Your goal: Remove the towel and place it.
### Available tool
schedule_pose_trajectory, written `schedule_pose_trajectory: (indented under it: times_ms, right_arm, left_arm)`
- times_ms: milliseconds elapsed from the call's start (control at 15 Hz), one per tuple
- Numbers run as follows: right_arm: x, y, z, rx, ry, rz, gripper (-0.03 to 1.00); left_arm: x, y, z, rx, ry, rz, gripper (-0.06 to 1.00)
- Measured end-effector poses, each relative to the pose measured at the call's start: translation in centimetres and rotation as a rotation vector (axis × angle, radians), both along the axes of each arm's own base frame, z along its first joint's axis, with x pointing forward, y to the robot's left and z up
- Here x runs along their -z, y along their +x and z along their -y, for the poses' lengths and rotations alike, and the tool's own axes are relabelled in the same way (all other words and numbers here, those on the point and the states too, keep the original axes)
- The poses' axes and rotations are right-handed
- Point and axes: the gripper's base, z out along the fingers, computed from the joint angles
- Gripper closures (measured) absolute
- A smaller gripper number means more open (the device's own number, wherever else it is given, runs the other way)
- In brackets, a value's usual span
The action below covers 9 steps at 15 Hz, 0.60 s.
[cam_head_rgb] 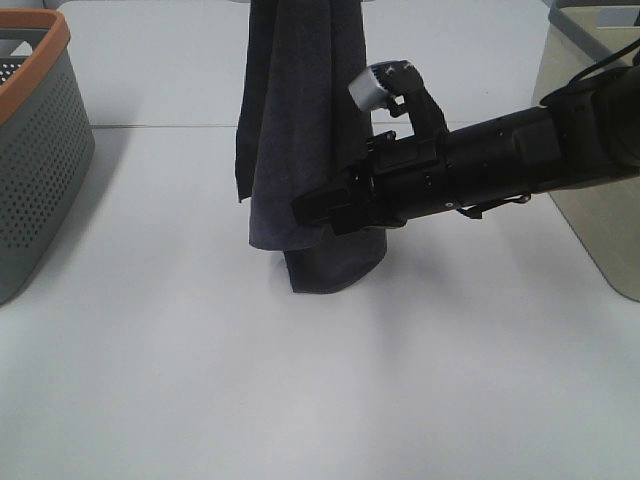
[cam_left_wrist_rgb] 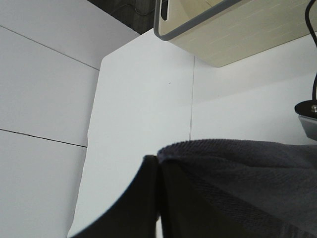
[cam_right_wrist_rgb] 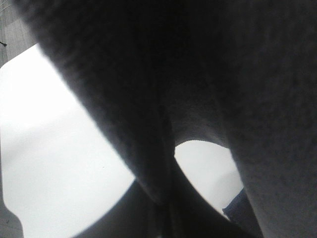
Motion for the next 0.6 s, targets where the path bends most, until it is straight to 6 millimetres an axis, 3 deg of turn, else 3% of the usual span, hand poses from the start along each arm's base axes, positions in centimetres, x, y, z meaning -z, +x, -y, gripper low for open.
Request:
schedule_pose_trajectory:
  times_ms: [267,600]
  right_arm:
    - [-5.5,-1.7,1.8,0.059,-0.113,0.064,0.94]
    - [-12.3,-3.7,4.7,0.147,-0.308,0.224,0.94]
  left_arm:
    - [1.4,1.5,-1.1,-0.071,0.001,-0.107,0.94]
    - [2.2,2.9,-2.8,-0.322,-0.049,-0.217,0.94]
